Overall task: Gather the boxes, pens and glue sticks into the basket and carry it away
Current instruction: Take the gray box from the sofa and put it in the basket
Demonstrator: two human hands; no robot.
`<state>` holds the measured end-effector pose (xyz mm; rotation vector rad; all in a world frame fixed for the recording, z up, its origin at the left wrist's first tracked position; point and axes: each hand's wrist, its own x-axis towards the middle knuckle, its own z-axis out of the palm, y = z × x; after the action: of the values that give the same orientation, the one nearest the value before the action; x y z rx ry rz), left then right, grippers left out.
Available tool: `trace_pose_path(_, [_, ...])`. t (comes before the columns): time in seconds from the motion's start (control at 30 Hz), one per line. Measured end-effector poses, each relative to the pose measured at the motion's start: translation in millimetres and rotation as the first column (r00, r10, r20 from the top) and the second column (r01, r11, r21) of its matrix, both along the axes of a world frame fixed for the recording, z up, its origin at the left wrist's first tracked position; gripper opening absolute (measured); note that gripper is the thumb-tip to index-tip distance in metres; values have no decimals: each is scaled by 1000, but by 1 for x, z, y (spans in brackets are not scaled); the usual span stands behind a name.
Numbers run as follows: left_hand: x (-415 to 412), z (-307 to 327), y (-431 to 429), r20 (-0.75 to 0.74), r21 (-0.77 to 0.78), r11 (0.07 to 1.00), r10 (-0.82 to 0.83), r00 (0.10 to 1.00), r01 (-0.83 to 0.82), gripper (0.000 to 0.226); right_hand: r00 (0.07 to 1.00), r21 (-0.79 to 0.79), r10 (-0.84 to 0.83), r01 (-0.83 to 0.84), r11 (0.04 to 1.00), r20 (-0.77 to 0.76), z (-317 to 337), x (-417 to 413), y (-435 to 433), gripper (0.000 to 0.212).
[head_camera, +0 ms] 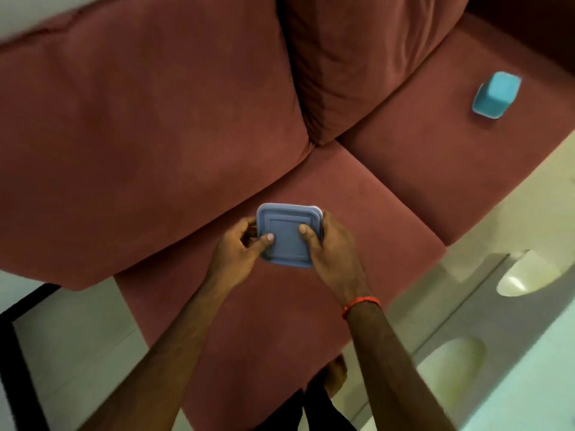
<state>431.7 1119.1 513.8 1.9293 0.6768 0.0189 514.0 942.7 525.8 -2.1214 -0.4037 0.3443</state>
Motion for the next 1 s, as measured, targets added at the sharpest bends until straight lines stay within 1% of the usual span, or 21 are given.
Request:
trace_pose_path(0.1, [-8,38,-12,-23,21,999,-47,999,48,28,1000,10,-18,18,1000,-20,35,-9,-14,35])
trace_pose_path(0.2, [-19,69,-23,-69,43,995,-87,994,90,24,996,-68,-6,0,998,-93,64,-20,-27,60])
trace_pose_path(0.27, [-26,87,-30,-107,65,987,-139,984,146,24,991,-113,-3,-12,994,-131,81,-30,-34,66])
trace_pose_path(0.4, [-35,116,-42,-159,111,956,-252,955,271,13,992,-172,-2,-19,985,-123,108,-41,-47,67])
trace_pose_path(0.5, [-36,130,-52,-166,130,941,-291,942,313,19,995,-203,-9,-13,979,-104,122,-50,-61,67])
trace_pose_path(0.63, [-30,149,-68,-174,160,918,-336,926,363,26,994,-214,-41,19,977,-101,139,-57,-77,58])
trace_pose_path(0.7, [-26,156,-75,-181,196,903,-349,919,382,27,991,-194,-76,54,980,-109,145,-57,-85,56])
trace_pose_path(0.8, [-15,163,-85,-179,207,888,-378,908,411,27,986,-175,-131,112,978,-101,150,-57,-97,59])
trace_pose_path(0.9, [-3,167,-103,-163,186,868,-436,885,461,26,974,-180,-221,211,961,-40,153,-60,-115,64])
trace_pose_path(1.0, [8,169,-131,-132,137,844,-502,854,518,21,950,-163,-311,304,938,-18,156,-66,-142,67])
